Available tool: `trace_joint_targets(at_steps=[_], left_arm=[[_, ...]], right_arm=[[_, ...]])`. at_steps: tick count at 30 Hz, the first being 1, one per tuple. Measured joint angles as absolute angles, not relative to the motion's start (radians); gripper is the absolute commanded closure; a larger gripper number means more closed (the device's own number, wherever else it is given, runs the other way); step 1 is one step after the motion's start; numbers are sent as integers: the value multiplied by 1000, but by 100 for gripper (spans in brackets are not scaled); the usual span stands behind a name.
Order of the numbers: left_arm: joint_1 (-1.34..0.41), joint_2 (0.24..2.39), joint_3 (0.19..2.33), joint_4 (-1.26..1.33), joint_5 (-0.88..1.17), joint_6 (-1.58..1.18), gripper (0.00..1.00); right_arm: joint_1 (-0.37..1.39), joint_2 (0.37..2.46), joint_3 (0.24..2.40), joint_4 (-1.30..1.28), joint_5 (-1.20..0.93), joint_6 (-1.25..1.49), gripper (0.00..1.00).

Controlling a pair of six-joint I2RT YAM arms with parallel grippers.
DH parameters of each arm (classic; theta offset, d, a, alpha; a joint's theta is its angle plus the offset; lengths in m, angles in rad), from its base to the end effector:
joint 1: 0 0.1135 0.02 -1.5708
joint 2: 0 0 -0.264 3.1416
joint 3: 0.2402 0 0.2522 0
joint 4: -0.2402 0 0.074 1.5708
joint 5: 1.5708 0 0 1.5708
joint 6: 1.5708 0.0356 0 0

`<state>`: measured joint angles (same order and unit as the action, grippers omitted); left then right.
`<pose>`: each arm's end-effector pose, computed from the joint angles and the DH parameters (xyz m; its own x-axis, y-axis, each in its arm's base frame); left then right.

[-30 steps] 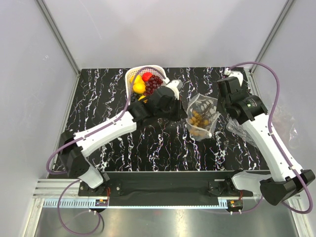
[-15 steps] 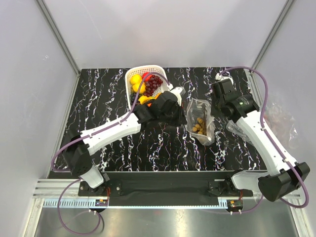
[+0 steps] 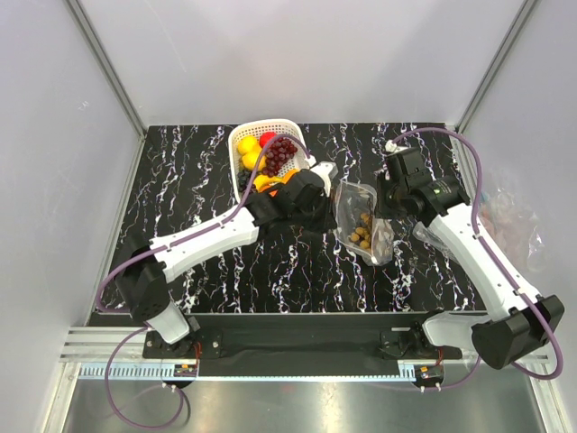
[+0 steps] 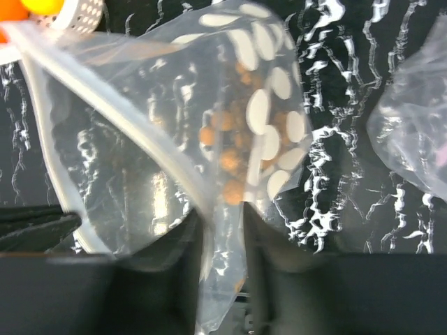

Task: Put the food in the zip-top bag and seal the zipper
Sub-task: Adjust the zipper food storage bag at the center of the board.

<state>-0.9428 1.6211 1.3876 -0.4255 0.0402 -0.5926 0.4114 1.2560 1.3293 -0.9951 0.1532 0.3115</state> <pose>0.2175 -0.3019 0.3118 -0.7604 0.0975 -0.6421 0.4853 0.7424 -0.4620 0.2260 0.0927 0.3553 -0.7903 -0.0143 -0.6126 -0.0719 0.9950 0.0695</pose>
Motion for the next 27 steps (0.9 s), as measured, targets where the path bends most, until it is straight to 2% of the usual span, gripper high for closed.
trace_joint_targets(at_steps=[1, 3, 7, 8, 10, 11, 13, 14, 17, 19, 23, 27], left_arm=[[-940, 1621, 1388, -426, 40, -590, 100], [-933, 1621, 1388, -426, 40, -582, 100], [-895, 1621, 1388, -425, 42, -564, 100], [-881, 1621, 1391, -428, 43, -557, 88], [-854, 1633, 1422, -458, 38, -536, 71], [-846, 1641, 1445, -477, 27, -530, 50], [-829, 1647, 1476, -484, -14, -509, 36], [-822, 1637, 1476, -485, -36, -503, 26], [-798, 1579, 1433, -482, -76, -488, 14], [-778, 1538, 1416, -503, -101, -476, 1], [-705, 1477, 1420, -544, -170, -456, 1], [-621, 1504, 1463, -597, -200, -420, 1]], right_arm=[[411, 1256, 1324, -987, 141, 311, 89], [411, 1258, 1316, -981, 128, 314, 100], [411, 1268, 1320, -990, 152, 315, 100], [411, 1275, 1329, -996, 168, 316, 100], [411, 1298, 1357, -1015, 201, 318, 100], [411, 1312, 1379, -1025, 219, 318, 100], [411, 1342, 1423, -1039, 249, 318, 100], [411, 1353, 1441, -1042, 259, 318, 100], [411, 1374, 1470, -1044, 283, 318, 100], [411, 1383, 1478, -1045, 293, 318, 100], [411, 1404, 1489, -1045, 299, 318, 100], [411, 1419, 1489, -1045, 299, 317, 100]])
